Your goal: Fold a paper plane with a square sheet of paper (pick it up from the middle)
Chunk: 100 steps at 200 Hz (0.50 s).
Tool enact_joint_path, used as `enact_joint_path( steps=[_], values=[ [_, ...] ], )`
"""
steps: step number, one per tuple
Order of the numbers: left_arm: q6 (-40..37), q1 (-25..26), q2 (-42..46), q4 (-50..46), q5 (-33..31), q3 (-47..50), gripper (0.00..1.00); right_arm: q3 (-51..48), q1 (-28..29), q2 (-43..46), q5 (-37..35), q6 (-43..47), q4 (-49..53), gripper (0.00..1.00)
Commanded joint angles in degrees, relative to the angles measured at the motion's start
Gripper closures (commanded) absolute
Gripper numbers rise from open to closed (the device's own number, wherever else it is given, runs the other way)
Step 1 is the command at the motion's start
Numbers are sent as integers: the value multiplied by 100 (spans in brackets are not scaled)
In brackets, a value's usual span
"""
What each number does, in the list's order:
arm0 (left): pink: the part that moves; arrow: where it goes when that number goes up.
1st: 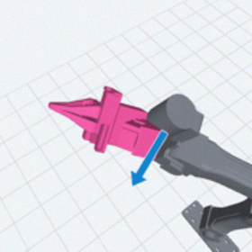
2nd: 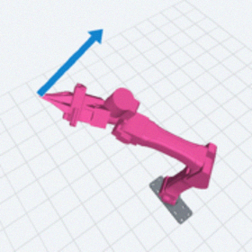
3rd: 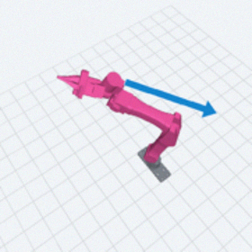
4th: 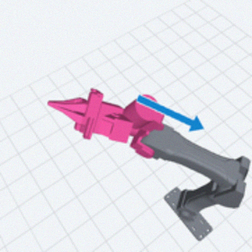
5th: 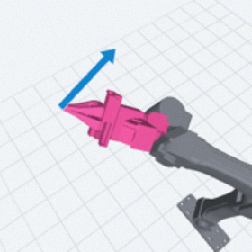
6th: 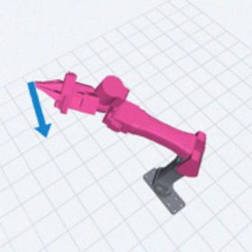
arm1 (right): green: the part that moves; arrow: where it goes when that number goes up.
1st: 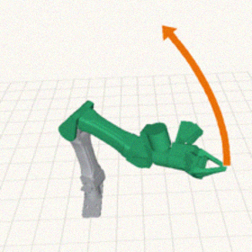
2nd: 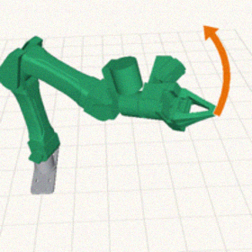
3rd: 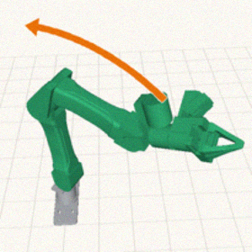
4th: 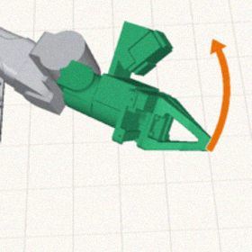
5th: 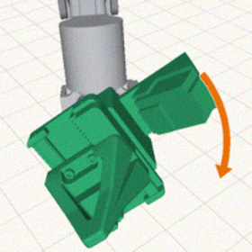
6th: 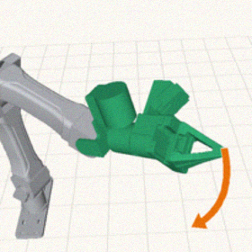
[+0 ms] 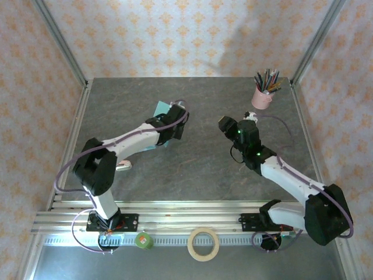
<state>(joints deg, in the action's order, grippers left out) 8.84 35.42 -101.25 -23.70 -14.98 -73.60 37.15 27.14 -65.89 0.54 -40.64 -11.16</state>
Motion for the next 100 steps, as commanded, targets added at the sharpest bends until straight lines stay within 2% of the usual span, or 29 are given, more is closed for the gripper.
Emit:
enact_joint_path(
  steps=[1,44,100],
  values=[
    [-411,227,-332,-532,-1425,-339,90,-108,-72,197,-501,0,237,42],
    [-568,608,-1161,-624,-2096,-658,90,-282,-209,347,-574,-164,246,42],
    [-437,847,-1907,-679,-2374,-888,90,-504,-458,498,-387,-431,273,43]
  ],
)
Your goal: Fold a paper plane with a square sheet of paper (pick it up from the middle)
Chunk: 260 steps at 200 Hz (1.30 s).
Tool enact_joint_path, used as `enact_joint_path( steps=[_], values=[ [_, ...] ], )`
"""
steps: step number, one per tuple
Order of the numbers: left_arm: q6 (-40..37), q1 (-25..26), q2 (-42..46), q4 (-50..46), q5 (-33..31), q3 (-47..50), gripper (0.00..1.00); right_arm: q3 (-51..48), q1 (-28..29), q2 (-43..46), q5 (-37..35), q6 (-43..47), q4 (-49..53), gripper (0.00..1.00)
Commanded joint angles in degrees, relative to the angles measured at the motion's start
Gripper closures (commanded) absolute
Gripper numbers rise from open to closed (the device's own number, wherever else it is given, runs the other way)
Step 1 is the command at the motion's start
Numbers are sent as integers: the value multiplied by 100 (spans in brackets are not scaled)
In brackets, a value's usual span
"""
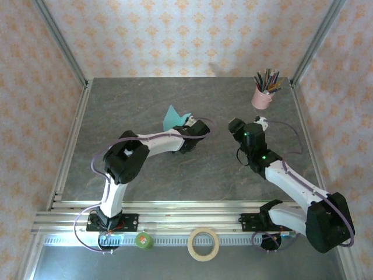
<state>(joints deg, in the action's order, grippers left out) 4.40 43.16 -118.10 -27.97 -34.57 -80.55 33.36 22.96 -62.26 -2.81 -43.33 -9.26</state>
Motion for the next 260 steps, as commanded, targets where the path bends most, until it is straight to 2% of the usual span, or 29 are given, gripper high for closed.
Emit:
enact_joint_path(
  steps=[1,54,145,192,236,260],
  values=[
    [11,76,-230,-253,-413,-195,90,-132,-39,135,-53,-165,82,43],
    [184,193,-527,-196,-380,-215,89,-104,-50,14,25,-180,82,43],
    [719,199,-439,-165,728,-350,76,-33,-54,-250,219,-255,42,43],
    [929,178,100,-148,1919,-349,68,-15,-49,-170,215,-149,-7,40],
    [1424,180,820,177,3431,195,57,-23,-54,-94,149,-8,-35,32],
    [1621,150,1282,397,4114,461,54,-31,-52,-62,131,43,-83,29]
  ],
)
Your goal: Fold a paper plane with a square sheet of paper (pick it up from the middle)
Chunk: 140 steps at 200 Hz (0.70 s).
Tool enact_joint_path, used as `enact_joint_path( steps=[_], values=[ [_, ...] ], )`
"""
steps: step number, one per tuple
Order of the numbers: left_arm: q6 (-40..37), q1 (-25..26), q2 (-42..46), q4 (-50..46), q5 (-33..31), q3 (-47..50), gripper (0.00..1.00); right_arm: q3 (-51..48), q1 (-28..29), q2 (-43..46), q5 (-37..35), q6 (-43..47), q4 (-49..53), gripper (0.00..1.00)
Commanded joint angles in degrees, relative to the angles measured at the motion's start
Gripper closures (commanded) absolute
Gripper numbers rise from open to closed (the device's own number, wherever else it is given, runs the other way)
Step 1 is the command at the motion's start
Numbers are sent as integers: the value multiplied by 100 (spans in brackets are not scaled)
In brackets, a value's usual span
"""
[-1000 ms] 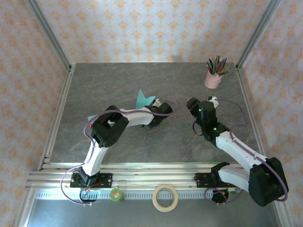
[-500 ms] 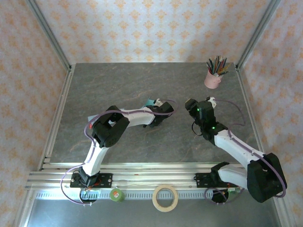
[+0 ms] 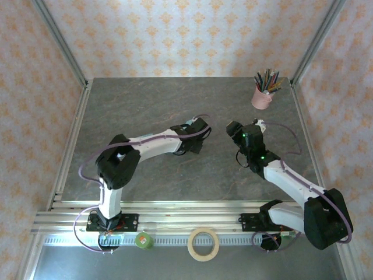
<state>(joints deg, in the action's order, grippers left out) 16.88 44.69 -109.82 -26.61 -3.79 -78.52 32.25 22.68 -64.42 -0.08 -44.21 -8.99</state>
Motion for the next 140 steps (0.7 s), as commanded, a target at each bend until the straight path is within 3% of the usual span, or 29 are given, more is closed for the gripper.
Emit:
enact_joint_path(
  steps=[1,35,63,97,140],
  values=[
    [384,-8,466,275,1059,271,54,80,-21,156,-142,136,-110,29],
    [695,-439,1087,768,1847,781,50,-29,-26,210,-97,194,-328,21],
    [1153,-1150,1503,1525,2385,1517,46,-316,-22,396,-208,175,-689,0],
    [1547,-1701,1510,2176,2907,2134,44,-426,-25,535,-260,282,-735,1],
    [1844,-1938,1262,2553,3243,2394,45,-340,-23,338,-135,383,-635,0]
  ],
)
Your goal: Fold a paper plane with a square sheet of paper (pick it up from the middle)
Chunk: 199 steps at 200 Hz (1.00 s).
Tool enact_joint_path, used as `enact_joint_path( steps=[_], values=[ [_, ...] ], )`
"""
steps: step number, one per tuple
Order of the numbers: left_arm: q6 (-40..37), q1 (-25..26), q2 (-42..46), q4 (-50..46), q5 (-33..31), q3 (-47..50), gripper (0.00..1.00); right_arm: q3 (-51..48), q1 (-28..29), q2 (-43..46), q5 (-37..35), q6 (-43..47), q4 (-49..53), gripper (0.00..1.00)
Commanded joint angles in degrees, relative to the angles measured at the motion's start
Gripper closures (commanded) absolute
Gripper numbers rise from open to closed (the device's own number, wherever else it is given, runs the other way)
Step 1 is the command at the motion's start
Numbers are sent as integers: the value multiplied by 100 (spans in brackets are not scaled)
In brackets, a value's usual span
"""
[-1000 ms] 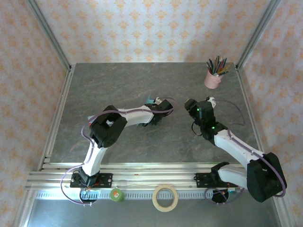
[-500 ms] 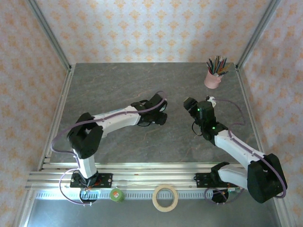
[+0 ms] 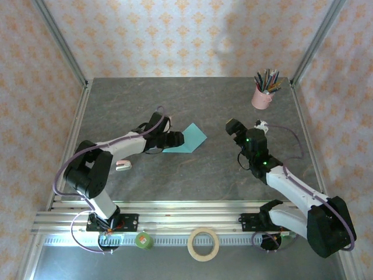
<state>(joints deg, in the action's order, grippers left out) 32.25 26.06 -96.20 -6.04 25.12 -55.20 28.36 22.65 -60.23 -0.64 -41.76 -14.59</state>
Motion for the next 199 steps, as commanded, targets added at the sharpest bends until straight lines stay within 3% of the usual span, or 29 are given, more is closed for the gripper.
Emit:
enact_joint_path(
  steps=[1,112,168,199],
  values=[
    [308,-80,-109,502,352,62,45,52,-22,-88,-77,135,-77,0],
    [432,-286,-667,749,192,-151,48,713,-16,-1108,866,77,425,1],
    [862,-312,-945,789,245,-79,51,966,19,-1771,1818,-590,656,19],
    [1503,-309,-1032,1129,578,12,54,1032,386,-2213,1831,-1083,607,27]
  ],
)
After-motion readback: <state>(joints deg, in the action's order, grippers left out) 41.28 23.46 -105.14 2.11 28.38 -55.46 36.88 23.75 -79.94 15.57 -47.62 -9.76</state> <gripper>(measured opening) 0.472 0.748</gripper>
